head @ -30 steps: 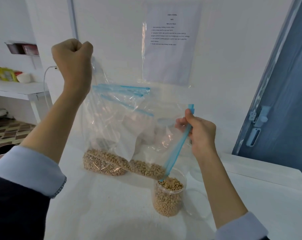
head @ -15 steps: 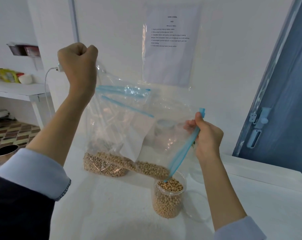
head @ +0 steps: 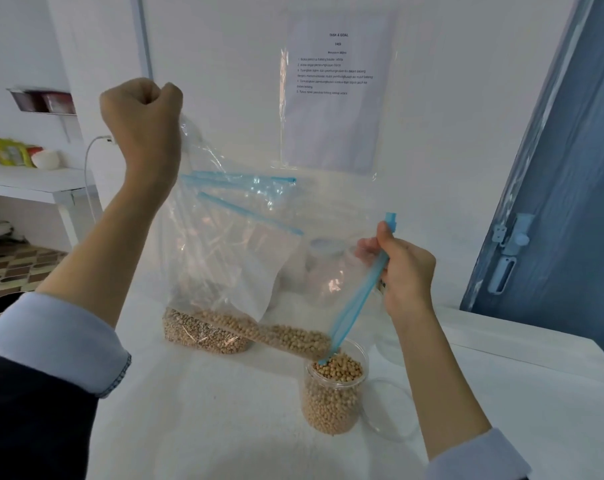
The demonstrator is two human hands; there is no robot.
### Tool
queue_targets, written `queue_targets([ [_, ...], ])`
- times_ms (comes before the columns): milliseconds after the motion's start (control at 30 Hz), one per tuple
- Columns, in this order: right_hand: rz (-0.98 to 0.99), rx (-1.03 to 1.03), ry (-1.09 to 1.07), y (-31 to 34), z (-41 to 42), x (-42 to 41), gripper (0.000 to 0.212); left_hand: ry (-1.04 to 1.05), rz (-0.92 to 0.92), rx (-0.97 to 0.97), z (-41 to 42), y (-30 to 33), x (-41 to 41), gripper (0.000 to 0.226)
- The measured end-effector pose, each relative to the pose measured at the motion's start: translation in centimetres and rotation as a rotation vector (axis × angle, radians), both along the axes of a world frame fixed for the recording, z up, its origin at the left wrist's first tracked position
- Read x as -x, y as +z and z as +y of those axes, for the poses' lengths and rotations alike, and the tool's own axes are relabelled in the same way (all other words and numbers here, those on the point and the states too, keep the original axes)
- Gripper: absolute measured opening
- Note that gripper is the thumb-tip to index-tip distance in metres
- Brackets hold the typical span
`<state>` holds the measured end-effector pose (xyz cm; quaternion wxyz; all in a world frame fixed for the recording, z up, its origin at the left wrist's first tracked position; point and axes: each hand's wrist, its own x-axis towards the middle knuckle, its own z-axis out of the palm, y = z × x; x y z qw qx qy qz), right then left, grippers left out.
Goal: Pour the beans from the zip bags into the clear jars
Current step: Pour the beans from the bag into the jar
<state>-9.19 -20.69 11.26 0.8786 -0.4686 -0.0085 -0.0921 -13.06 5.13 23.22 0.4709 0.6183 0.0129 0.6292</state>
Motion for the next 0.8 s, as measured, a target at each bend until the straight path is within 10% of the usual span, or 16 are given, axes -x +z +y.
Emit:
queue_targets([
  [433, 0.027, -0.001, -0.063, -0.3, -0.2, 0.1, 0.026, 0.102, 0.033, -0.072, 1.1, -0.6, 0.3, 0.059],
  [800, 0.034, -0.013, -0.126, -1.0, -0.6, -0.5, 0.027, -0.200, 0.223, -0.283, 0.9, -1.5, 2.2, 0.020],
])
